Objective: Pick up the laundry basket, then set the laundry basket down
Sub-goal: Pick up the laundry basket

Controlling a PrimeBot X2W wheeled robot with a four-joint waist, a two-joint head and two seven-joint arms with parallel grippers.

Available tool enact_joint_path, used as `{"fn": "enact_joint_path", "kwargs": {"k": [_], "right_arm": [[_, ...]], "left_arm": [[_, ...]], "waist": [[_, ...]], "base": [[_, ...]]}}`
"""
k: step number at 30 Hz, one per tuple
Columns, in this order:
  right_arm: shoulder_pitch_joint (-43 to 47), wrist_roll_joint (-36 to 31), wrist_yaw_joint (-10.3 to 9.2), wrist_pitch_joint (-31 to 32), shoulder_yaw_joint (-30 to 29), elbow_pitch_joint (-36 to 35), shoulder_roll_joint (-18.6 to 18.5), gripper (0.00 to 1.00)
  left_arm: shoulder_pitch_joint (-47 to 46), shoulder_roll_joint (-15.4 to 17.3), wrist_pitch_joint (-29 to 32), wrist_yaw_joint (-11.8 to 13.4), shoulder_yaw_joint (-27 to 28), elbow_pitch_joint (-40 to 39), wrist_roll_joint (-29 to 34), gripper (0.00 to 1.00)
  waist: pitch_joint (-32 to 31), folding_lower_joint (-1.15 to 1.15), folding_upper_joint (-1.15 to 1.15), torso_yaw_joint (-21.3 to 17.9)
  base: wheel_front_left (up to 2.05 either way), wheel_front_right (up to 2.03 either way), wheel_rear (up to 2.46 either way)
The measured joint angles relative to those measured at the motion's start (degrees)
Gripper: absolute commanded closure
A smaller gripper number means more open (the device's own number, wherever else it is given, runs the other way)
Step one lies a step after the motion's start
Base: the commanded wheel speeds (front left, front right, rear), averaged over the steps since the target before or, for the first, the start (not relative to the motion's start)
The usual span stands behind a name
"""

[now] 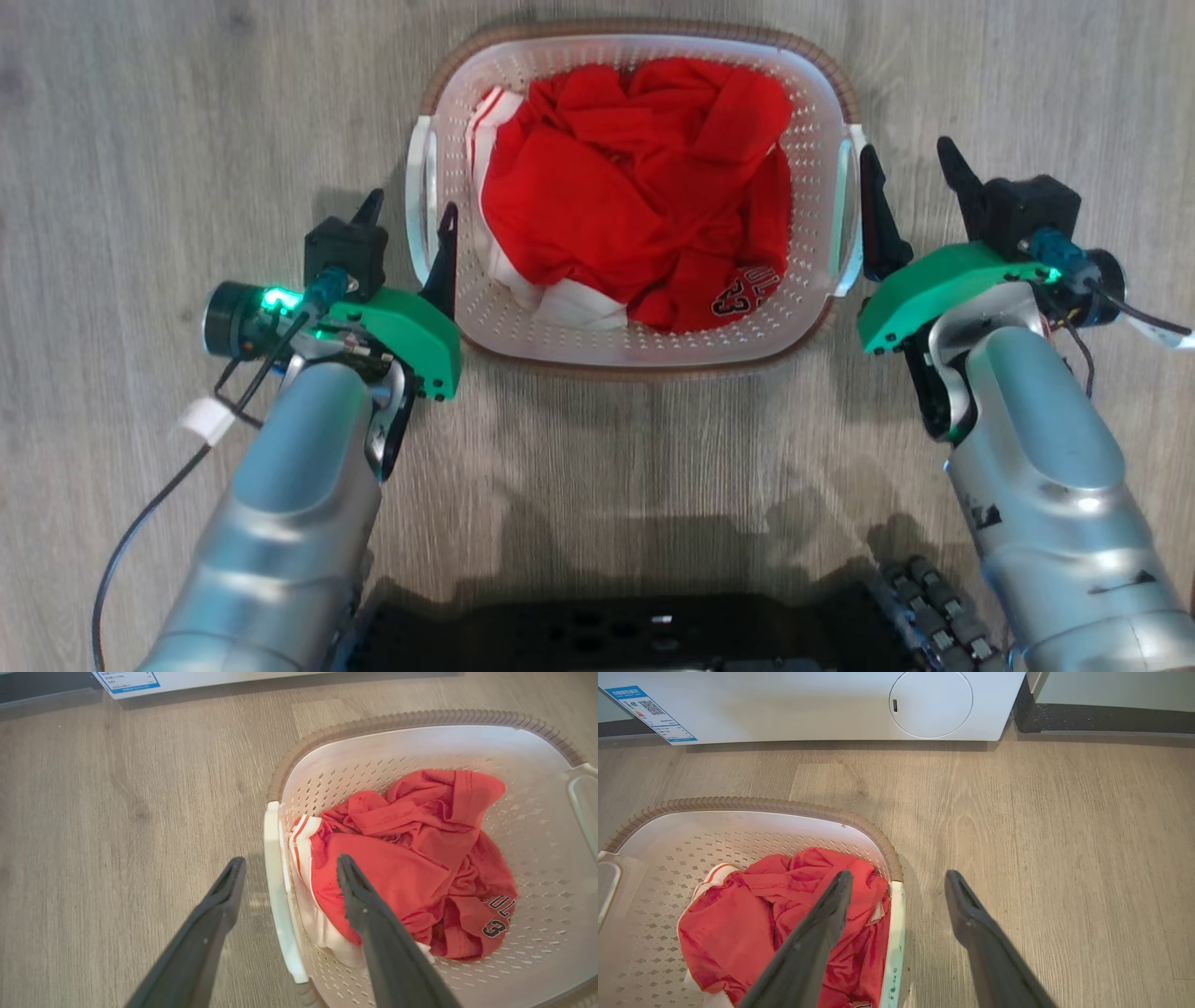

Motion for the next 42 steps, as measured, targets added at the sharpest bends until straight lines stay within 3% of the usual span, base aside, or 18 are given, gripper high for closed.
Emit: {"fn": "enact_joint_path", "kwargs": {"k": [16, 38, 42], "right_arm": [[-3.76, 1.14, 0.0, -0.01, 1.68, 1.49, -0.04, 0.0], [-8.78, 4.83, 0.0, -0.01, 5.13, 13.12, -0.21, 0.0], [-10.33, 5.03, 0.0, -0.01, 5.46, 14.3, -0.31, 0.16]], "left_arm": [[-6.95, -0.04, 0.0, 0.14, 0.22, 5.36, 0.63, 0.0], [-11.71, -0.14, 0.0, 0.33, -2.66, 10.37, -2.56, 0.0], [-13.23, -0.15, 0.0, 0.33, -3.72, 10.81, -2.97, 0.0]], "waist": [[7.21, 0.0, 0.0, -0.24], [10.6, 0.0, 0.0, 0.43], [11.37, 0.0, 0.0, 0.46]], "base": [[0.0, 0.0, 0.0], [0.0, 0.0, 0.0], [0.0, 0.0, 0.0]]}}
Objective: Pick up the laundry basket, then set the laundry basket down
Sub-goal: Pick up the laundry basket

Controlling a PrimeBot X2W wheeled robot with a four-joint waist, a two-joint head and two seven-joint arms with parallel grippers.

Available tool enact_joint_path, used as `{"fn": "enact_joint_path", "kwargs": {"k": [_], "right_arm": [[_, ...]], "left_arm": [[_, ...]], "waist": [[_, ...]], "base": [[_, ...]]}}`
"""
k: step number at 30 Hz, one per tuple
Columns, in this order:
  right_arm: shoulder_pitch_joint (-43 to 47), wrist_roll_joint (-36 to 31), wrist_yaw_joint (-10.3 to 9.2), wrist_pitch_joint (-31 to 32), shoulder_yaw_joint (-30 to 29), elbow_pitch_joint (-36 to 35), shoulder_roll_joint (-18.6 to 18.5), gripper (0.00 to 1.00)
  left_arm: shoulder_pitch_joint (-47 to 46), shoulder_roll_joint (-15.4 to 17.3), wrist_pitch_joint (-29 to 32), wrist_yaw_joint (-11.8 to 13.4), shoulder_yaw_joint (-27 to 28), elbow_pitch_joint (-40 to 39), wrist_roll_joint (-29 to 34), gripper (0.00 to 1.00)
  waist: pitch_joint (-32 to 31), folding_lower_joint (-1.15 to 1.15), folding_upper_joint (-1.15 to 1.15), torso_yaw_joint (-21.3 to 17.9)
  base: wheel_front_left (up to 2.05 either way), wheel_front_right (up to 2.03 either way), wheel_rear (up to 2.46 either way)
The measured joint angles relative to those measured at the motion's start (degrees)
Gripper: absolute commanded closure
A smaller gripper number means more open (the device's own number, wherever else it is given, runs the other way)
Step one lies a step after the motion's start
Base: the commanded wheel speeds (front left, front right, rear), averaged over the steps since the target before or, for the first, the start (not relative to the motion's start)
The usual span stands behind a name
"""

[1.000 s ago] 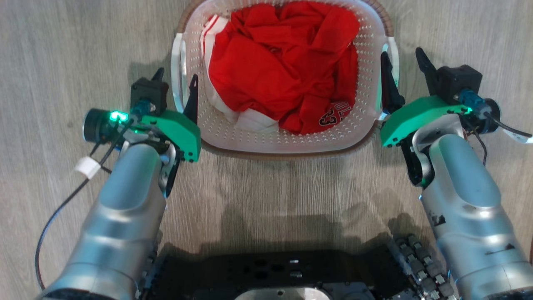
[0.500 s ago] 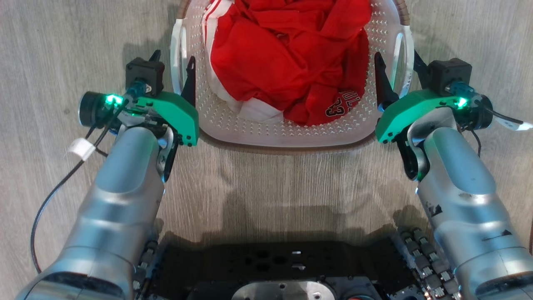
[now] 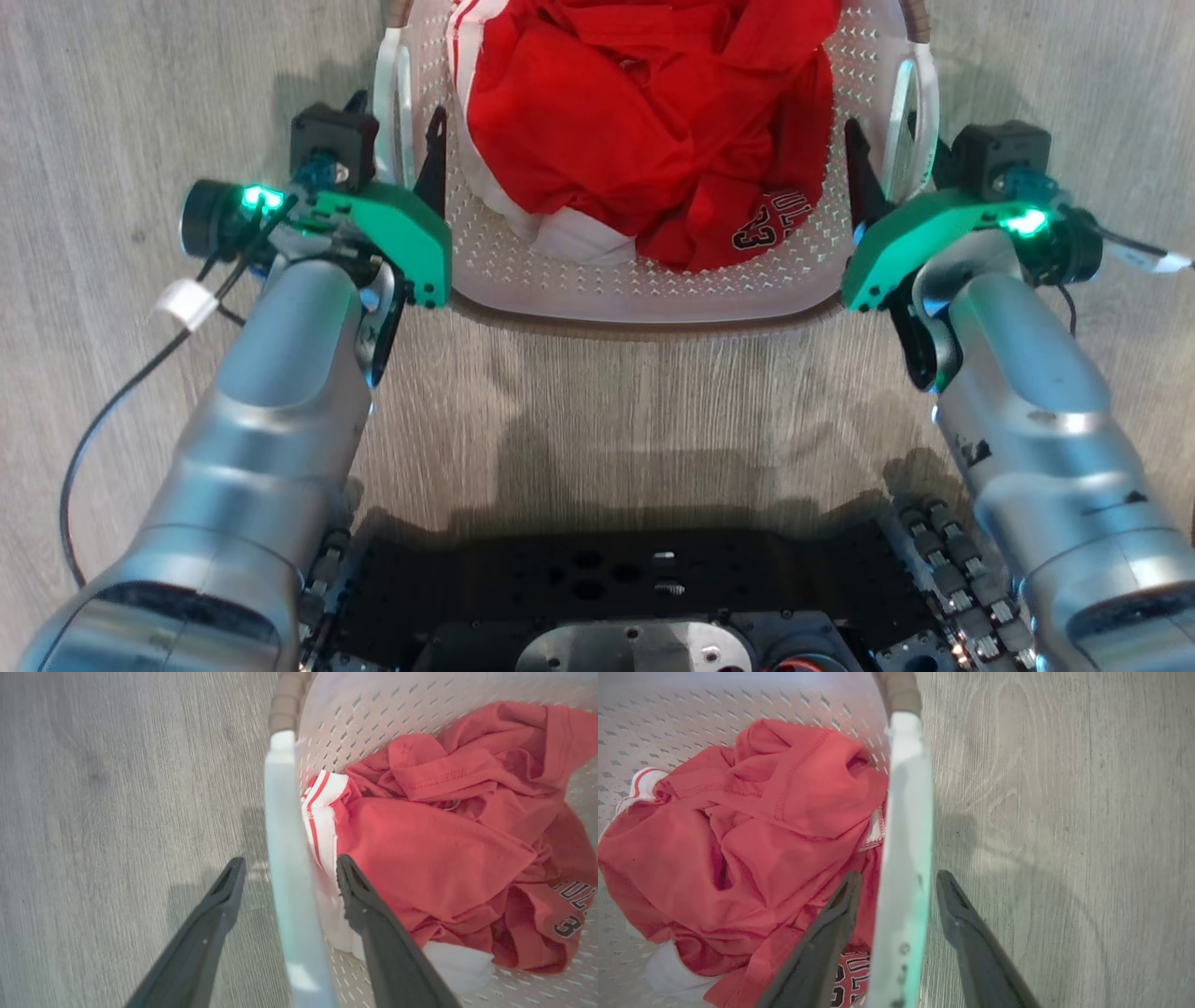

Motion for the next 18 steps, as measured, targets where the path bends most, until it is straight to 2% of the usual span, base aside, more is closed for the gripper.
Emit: {"fn": "enact_joint_path", "kwargs": {"k": [1, 2, 3, 4, 6, 7, 8, 9, 10, 18], "right_arm": [[-0.58, 0.42, 0.0, 0.0, 0.11, 0.14, -0.03, 0.4], [-0.71, 0.44, 0.0, 0.0, 0.19, 0.23, -0.05, 0.51], [-0.81, 0.45, 0.0, 0.0, 0.27, 0.45, -0.07, 0.53], [-0.96, 0.68, 0.0, 0.0, 0.38, 0.81, -0.07, 0.58], [-1.29, 1.0, 0.01, 0.0, 0.92, 1.32, -0.04, 0.66], [-1.32, 1.13, 0.01, -0.02, 1.2, 1.46, -0.05, 0.71], [-1.31, 1.47, 0.01, -0.04, 1.53, 1.78, 0.03, 0.76], [-1.3, 1.62, 0.01, -0.05, 1.66, 1.99, 0.09, 0.93], [-1.32, 1.92, 0.01, -0.05, 1.72, 2.2, 0.15, 1.0], [-1.7, 3.15, 0.01, -0.05, 2.43, 5.45, 0.33, 1.0]], "left_arm": [[-0.67, -0.01, 0.0, 0.0, -0.12, 0.14, -0.01, 0.18], [-0.77, -0.01, -0.02, 0.0, -0.18, 0.21, -0.04, 0.31], [-0.79, -0.01, -0.08, -0.01, -0.25, 0.34, -0.36, 0.51], [-0.79, -0.02, -0.09, -0.04, -0.36, 0.57, -0.66, 0.58], [-0.8, -0.23, -0.25, -0.33, -0.91, 0.87, -1.19, 0.93], [-0.82, -0.36, -0.25, -0.31, -1.32, 1.0, -1.47, 1.0], [-0.84, -0.47, -0.26, -0.3, -1.53, 1.04, -1.98, 1.0], [-0.9, -0.47, -0.26, -0.26, -1.74, 1.16, -2.36, 1.0], [-0.91, -0.48, -0.26, -0.26, -1.88, 1.35, -2.65, 1.0], [-0.38, -0.57, -0.23, 0.0, -3.75, 2.1, -5.11, 1.0]], "waist": [[0.21, 0.0, 0.0, 0.04], [0.28, 0.0, 0.0, 0.07], [0.33, 0.0, -0.01, 0.11], [0.35, 0.0, -0.01, 0.13], [0.3, 0.0, -0.01, 0.18], [0.26, 0.0, 0.0, 0.2], [0.2, 0.0, 0.0, 0.22], [0.12, 0.0, -0.01, 0.23], [0.02, 0.0, -0.01, 0.24], [-1.68, 0.0, -0.01, 0.23]], "base": [[0.0, 0.0, 0.0], [0.0, 0.0, 0.0], [0.0, 0.0, 0.0], [0.0, 0.0, 0.0], [0.0, 0.0, 0.0], [0.0, 0.0, 0.0], [0.0, 0.0, 0.0], [0.0, 0.0, 0.0], [0.0, 0.0, 0.0], [0.0, 0.0, 0.0]]}}
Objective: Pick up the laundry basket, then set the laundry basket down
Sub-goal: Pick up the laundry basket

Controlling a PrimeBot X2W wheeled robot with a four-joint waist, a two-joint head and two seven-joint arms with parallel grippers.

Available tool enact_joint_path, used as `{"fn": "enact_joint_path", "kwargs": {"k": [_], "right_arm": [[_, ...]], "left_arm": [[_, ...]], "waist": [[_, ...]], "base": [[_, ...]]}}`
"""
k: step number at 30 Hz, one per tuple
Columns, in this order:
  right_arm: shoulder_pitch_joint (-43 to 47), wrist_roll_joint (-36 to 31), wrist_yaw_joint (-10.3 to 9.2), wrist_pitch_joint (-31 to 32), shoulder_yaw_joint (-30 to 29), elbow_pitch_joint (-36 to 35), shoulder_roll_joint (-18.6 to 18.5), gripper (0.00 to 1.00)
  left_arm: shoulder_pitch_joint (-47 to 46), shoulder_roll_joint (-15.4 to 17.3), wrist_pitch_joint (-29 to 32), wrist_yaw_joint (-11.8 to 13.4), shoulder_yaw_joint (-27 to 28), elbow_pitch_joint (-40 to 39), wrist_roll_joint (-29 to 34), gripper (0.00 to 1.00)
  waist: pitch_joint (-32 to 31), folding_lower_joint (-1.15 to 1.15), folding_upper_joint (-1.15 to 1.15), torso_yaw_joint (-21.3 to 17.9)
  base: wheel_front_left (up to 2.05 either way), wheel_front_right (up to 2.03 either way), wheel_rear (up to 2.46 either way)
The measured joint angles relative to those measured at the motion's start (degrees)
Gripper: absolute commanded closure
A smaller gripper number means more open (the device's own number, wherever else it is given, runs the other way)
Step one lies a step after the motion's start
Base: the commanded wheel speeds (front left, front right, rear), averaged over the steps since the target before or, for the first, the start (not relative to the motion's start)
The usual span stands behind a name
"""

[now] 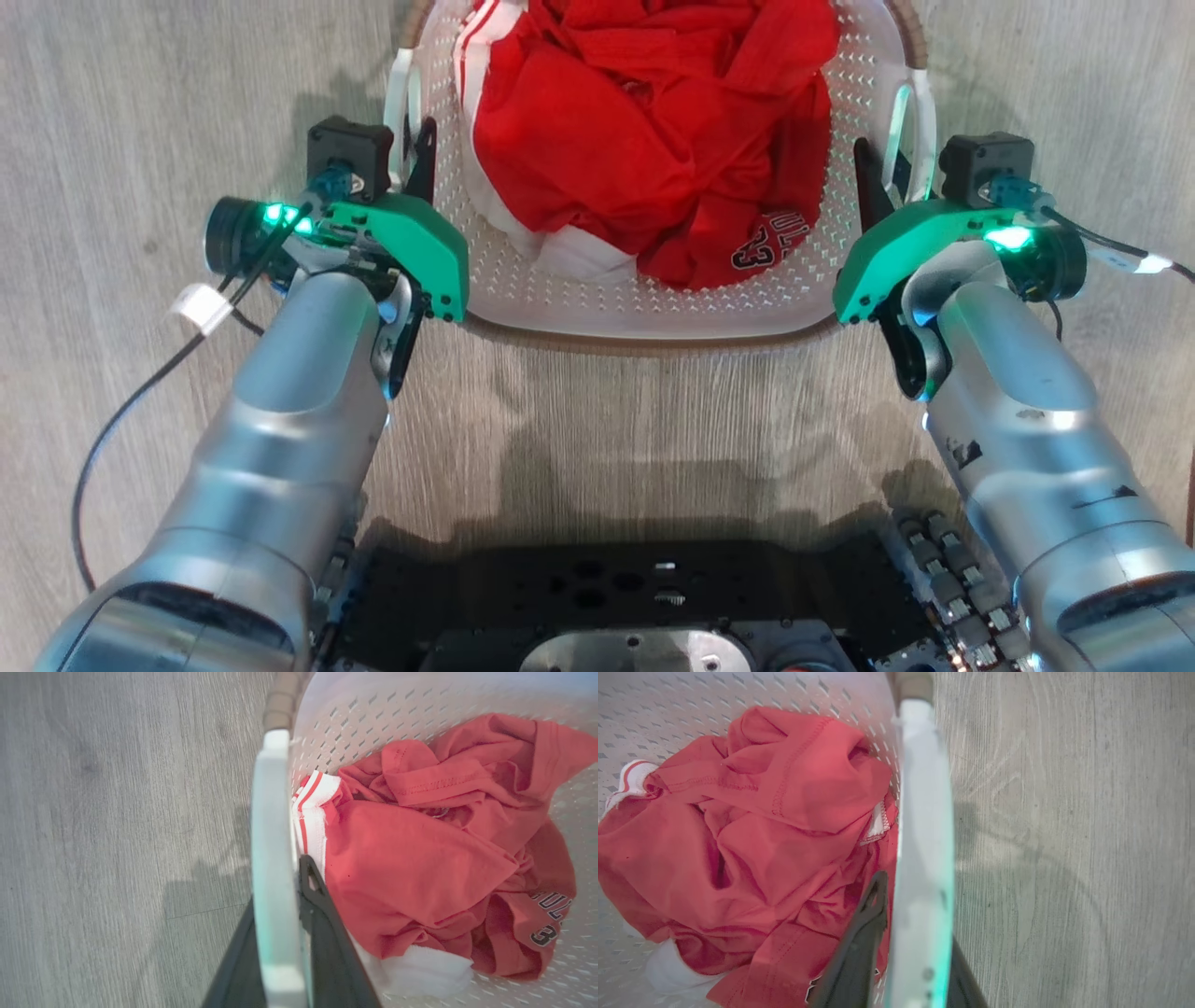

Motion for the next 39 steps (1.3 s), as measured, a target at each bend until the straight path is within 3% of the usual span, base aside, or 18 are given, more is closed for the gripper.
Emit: {"fn": "enact_joint_path", "kwargs": {"k": [23, 39], "right_arm": [[-0.38, 7.45, 0.0, 0.11, 9.12, 12.45, 0.63, 1.0], [6.98, 16.77, 0.0, 4.5, 18.12, 15.79, 0.99, 1.0]], "left_arm": [[5.72, -0.09, -0.01, -0.08, -8.34, 7.12, -11.17, 1.0], [13.6, -0.1, 3.16, -0.44, -16.95, 10.71, -20.39, 1.0]], "waist": [[-13.44, -0.01, 0.0, -0.08], [-26.11, -0.01, 0.01, -0.02]], "base": [[0.0, 0.0, 0.0], [0.0, 0.0, 0.0]]}}
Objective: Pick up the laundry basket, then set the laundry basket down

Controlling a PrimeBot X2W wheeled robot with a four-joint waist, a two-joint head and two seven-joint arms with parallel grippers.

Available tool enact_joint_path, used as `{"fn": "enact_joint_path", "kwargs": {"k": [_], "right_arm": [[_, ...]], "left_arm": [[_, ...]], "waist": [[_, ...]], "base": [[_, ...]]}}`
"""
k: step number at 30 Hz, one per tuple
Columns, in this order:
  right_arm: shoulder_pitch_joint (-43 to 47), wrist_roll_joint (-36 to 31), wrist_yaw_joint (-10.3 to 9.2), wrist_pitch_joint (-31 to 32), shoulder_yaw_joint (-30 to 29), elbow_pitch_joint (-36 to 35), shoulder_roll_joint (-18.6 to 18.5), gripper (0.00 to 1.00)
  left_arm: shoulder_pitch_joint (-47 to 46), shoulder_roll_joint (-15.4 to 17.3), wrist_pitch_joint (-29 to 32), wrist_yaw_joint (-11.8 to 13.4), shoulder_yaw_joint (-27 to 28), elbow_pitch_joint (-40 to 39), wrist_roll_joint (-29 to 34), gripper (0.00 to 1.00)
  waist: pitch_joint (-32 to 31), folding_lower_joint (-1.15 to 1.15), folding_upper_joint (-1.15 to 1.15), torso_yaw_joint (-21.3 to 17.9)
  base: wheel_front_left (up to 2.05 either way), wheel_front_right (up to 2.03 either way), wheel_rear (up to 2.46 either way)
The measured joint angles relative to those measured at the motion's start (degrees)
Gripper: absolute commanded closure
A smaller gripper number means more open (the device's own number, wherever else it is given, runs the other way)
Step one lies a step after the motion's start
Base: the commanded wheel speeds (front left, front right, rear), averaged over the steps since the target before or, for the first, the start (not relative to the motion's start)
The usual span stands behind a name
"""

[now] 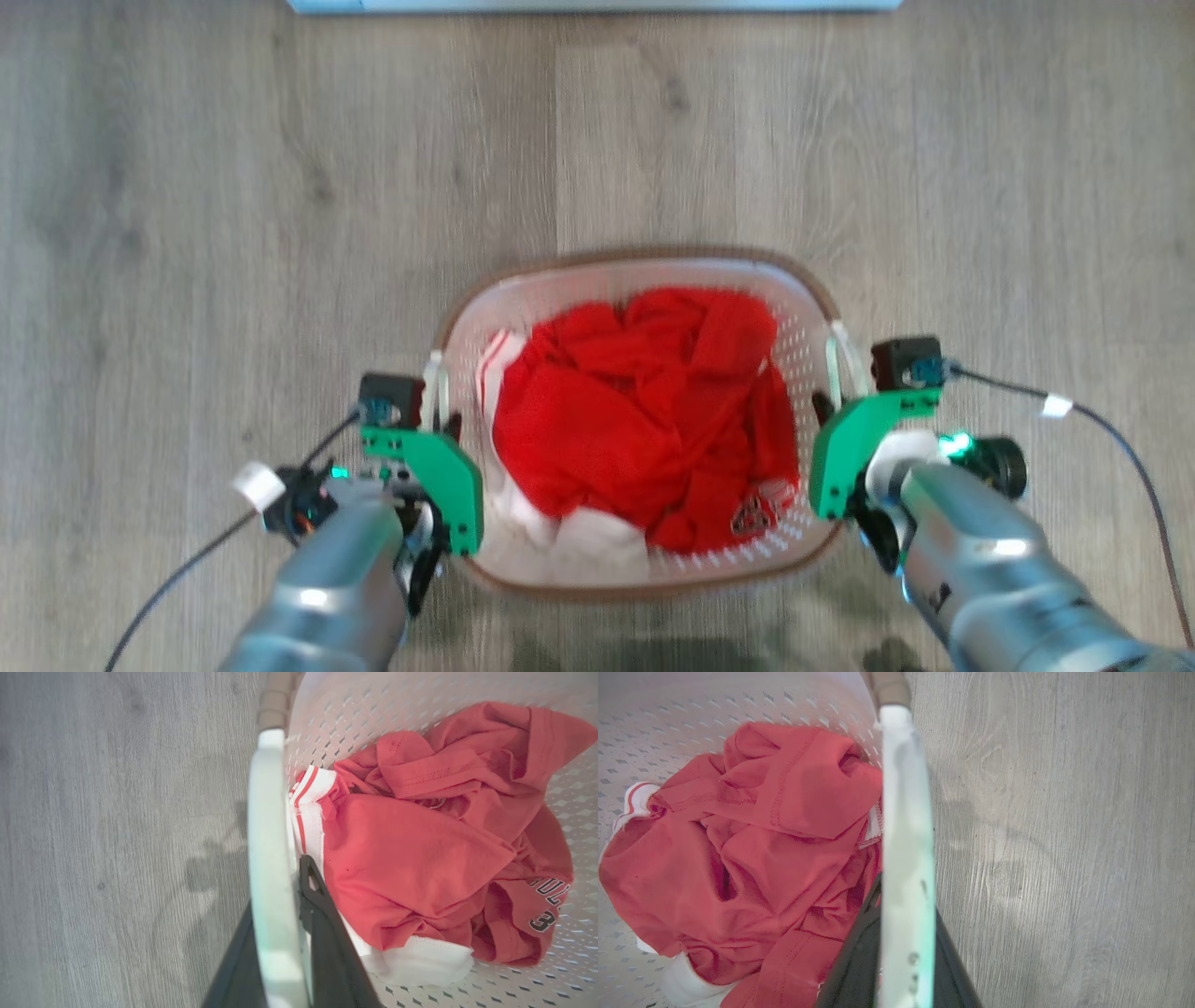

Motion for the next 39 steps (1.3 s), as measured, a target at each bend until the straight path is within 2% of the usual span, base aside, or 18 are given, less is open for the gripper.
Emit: {"fn": "enact_joint_path", "kwargs": {"k": [11, 23, 39], "right_arm": [[7.71, 5.61, 0.0, 3.24, 5.09, 0.67, 0.01, 1.0], [12.91, 10.33, 0.0, 3.77, 9.9, 0.68, 0.01, 1.0], [13.6, 14.49, 0.0, 4.16, 14.34, 1.6, -0.01, 1.0]], "left_arm": [[7.36, 0.12, 3.26, 0.67, -5.63, -0.07, -5.04, 1.0], [12.26, 0.44, 3.89, 1.93, -9.4, -0.07, -9.61, 1.0], [13.4, 0.63, 3.89, 1.94, -13.08, 0.43, -13.39, 1.0]], "waist": [[-10.31, 0.0, 0.0, 0.38], [-20.52, 0.0, 0.0, 0.97], [-24.96, 0.0, 0.0, 1.1]], "base": [[0.0, 0.0, 0.0], [0.0, 0.0, 0.0], [0.0, 0.0, 0.0]]}}
